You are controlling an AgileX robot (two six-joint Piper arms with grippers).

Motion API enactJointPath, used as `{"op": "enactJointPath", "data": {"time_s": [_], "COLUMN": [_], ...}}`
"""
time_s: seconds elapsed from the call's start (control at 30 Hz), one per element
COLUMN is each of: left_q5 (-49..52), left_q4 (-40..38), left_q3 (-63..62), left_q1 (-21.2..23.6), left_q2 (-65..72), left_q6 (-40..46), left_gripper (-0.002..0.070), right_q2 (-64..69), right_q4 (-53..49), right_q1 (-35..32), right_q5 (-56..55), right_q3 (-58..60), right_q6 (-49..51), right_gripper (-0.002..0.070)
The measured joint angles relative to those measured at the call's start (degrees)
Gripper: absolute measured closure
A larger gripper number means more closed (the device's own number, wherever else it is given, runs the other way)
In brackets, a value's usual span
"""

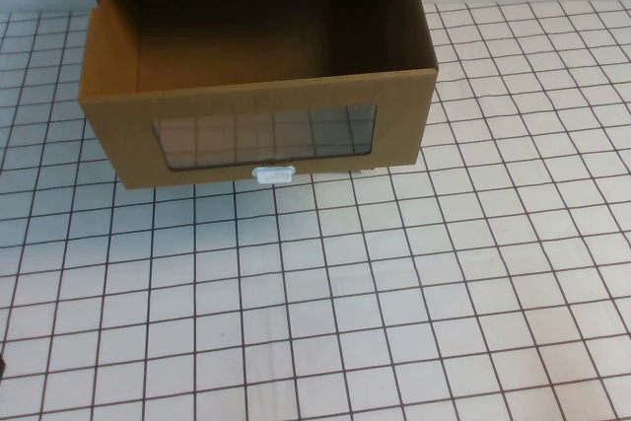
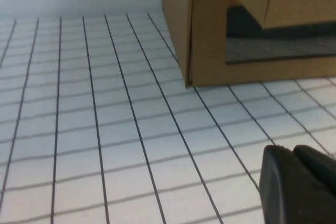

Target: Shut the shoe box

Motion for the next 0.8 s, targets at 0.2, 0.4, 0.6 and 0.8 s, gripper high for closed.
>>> {"op": "enactJointPath", "data": {"time_s": [0.2, 0.4, 0.6, 0.8], "left_q5": [-12.1, -28.4, -46.6, -59.4], "left_q4": [0.0, 0.0, -0.3, -0.6], "left_q3": [0.0, 0.0, 0.0, 0.0], "left_q1": [0.0, 0.0, 0.0, 0.0], "left_q2": [0.0, 0.0, 0.0, -0.1], "left_q6": [0.0, -0.4, -1.6, -2.8], "left_gripper": [0.0679, 0.0679, 0.0679, 0.0679], "right_q2": [0.0, 0.0, 0.0, -0.3], "right_q4": [0.0, 0.1, 0.3, 0.3], "right_q1": [0.0, 0.0, 0.0, 0.0], "right_q5": [-16.4, -28.5, -38.4, -47.1], "right_q3": [0.0, 0.0, 0.0, 0.0], "right_q6": [0.0, 0.0, 0.0, 0.0], "right_gripper": [0.0689, 0.0689, 0.0689, 0.069]}}
